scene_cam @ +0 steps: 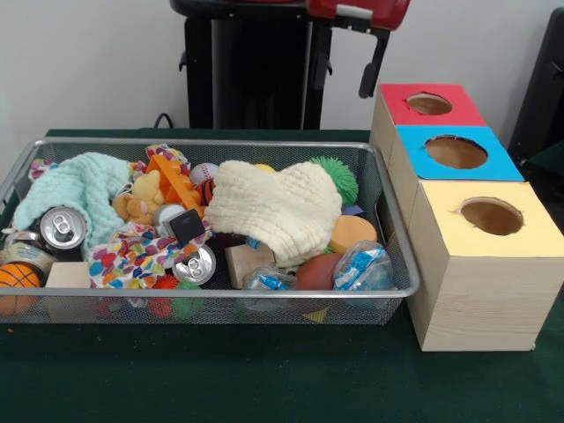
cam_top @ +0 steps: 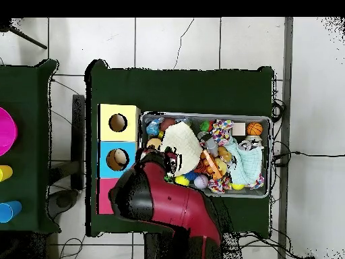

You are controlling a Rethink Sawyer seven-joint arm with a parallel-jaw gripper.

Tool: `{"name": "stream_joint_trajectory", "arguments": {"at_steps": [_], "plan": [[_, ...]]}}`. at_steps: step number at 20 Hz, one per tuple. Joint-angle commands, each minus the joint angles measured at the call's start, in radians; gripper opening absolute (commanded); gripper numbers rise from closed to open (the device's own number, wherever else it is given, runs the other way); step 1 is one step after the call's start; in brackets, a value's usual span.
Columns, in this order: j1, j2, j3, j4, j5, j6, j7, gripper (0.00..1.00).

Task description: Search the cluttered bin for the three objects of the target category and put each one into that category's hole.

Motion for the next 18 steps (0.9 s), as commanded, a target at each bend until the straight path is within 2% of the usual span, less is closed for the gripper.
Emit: {"name": "stream_joint_trajectory", "arguments": {"at_steps": [1, 6, 10, 18], "plan": [[-0.039, 0.137, 0.037, -0.106, 0.093, 0.017, 0.242, 1.00], [-0.030, 0.214, 0.024, -0.153, 0.143, -0.081, 0.268, 1.00], [-0.024, 0.262, 0.023, -0.147, 0.174, -0.195, 0.294, 1.00], [-0.055, 0.373, 0.092, -0.169, 0.233, -0.396, 0.319, 1.00]]}}
